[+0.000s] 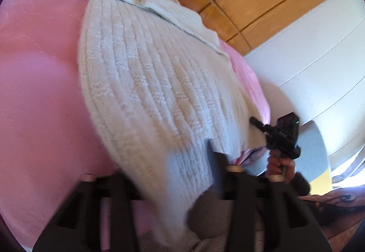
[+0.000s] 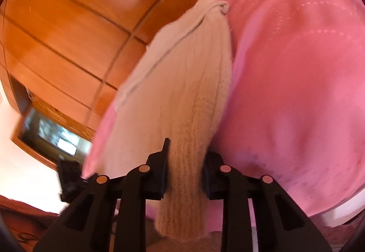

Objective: Fold small clothes
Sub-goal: 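Grasp the sweater hem with both grippers and lift it toward the collar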

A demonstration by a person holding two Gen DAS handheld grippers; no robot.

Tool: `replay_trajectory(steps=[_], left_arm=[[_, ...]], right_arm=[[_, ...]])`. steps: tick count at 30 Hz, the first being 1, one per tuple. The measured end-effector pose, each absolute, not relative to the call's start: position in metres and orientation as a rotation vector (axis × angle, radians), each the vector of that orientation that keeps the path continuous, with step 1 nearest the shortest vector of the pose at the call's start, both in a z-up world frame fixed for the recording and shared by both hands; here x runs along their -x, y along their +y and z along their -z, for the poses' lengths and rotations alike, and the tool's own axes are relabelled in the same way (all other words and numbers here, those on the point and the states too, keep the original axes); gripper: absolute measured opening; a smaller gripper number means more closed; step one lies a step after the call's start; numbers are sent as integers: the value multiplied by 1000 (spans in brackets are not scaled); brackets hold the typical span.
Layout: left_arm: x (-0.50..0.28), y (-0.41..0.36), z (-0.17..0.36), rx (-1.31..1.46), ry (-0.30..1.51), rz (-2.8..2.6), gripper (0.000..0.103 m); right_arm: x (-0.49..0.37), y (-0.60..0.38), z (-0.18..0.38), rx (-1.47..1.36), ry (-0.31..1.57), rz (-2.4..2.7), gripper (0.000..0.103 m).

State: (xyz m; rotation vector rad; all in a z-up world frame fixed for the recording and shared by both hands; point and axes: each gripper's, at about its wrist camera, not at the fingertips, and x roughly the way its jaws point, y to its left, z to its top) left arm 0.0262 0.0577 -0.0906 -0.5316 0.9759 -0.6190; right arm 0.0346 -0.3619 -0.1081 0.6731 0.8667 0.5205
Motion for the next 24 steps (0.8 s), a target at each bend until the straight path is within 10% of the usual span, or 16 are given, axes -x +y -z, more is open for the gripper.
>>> replay_trajectory(steps=[1,24], left_arm=[[-28,56,90,506,986,584,7],[63,119,-38,698,703,971,5]], right_arm=[[-35,-361,108,-676,862,-525,15],[67,-402,24,-860,409,-1011,12]])
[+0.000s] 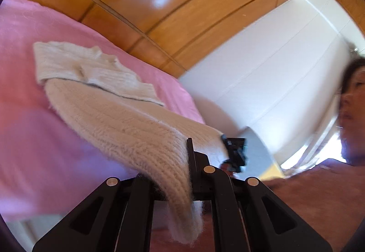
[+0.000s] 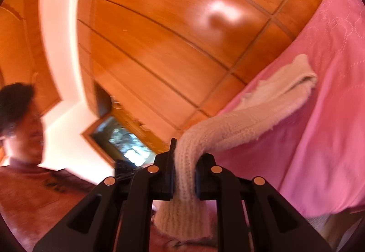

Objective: Fold small clothes
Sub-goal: 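Grasp the sweater hem with both grippers and lift it toward the collar, then lay the hem over the collar and open both grippers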

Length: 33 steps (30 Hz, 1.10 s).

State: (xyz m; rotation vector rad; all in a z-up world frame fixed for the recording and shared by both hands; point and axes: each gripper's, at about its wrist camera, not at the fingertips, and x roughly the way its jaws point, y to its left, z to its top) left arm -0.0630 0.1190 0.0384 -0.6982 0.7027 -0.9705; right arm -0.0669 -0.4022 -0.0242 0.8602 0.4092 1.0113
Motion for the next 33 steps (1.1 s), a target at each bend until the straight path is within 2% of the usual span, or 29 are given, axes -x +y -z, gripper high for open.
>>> replay_trajectory(steps=[4,7,15,25,27,28,29,30,33], left_arm=[[68,122,-35,757,730,978,5],[48,122,-23,806,751,958,5],[-42,139,-2,1010,711,782,5],[-144,140,49,926,790,511,6],[-160,139,57,912,791,434,23],[-166,138,62,926,771,395,48],[-169,139,64,928,745,347,71],[-168,139,66,927,720,312,74],[-167,135,70,841,655,250,78]], right_arm=[[96,-404,21,-859,394,-1102,12],[84,-405,29,-903,408,-1067,13],[-22,-407,39,-1028,422,-975,15],[-153,-390,60,-1045,590,-812,19],[-176,-388,68,-1038,616,-734,27],[-183,-387,74,-1045,626,-694,40],[-191,-386,82,-1056,629,-656,61],[-195,-386,88,-1058,629,-622,69],[-191,-389,101,-1062,544,-566,69]])
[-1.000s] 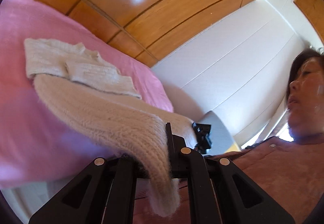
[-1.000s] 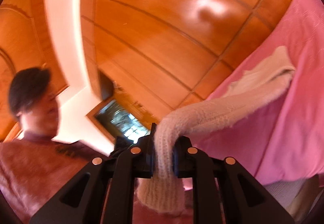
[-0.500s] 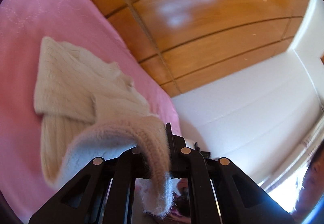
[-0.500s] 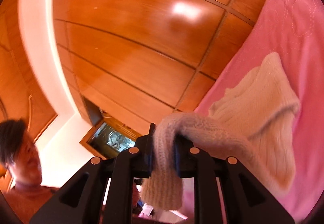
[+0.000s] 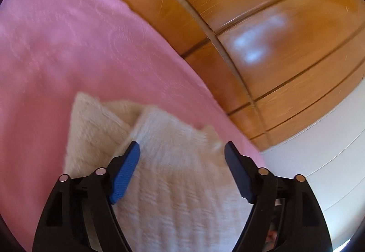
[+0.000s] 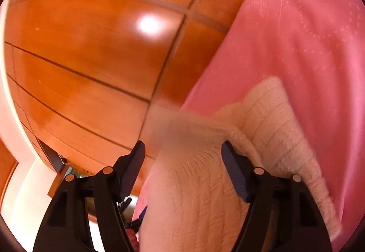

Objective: Fold small clothes
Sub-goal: 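Lay the hem over the collar and open both grippers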

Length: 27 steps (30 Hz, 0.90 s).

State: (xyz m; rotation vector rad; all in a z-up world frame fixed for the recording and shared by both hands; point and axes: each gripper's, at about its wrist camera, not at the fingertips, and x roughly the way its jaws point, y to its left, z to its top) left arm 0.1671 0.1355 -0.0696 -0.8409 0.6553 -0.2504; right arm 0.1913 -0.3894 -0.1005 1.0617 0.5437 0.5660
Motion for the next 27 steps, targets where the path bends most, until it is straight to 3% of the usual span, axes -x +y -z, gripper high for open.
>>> replay_trajectory(steps=[4,8,12,17,20,27], left_arm=[[-150,124,75,712,579,240,79],[-148,122,74,712,573,234,82],[-150,117,74,697,575,221,82],[-151,106,72,622,609,175,82],[-151,100,70,568,633,145,82],[-151,67,31,453,658,47,82]], right_arm=[[-167,-380,97,-880,466,-529,70],[-167,-342,67,-546,629,-365,71],[-167,-289,34,-169,632,-317,71],[-208,-244,44,38,808,-288,56],[-239,-252,71,-24,866,-234,64],[-243,-263,82,-65,808,-189,68]])
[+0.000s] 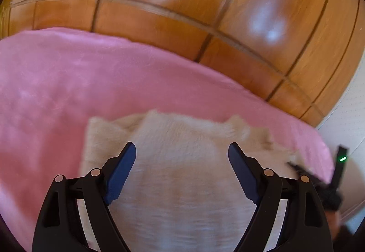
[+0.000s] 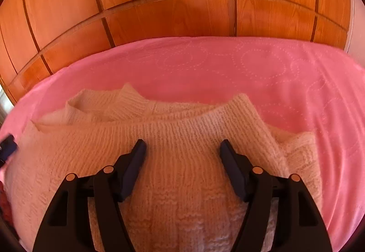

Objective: Fold small clothes
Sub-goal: 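Lay the hem over the collar and open both grippers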

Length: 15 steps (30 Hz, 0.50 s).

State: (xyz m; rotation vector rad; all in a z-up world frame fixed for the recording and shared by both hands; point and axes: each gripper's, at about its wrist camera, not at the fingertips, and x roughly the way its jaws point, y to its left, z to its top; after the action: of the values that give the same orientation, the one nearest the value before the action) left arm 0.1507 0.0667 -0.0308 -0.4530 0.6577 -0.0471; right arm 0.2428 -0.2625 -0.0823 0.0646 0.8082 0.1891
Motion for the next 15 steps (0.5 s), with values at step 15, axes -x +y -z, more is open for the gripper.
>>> replay_trajectory(steps=[15], left_arm=[[-228,-10,73,130,873,79,83]], right_arm=[[-233,-260,78,-73,787,-181,72]])
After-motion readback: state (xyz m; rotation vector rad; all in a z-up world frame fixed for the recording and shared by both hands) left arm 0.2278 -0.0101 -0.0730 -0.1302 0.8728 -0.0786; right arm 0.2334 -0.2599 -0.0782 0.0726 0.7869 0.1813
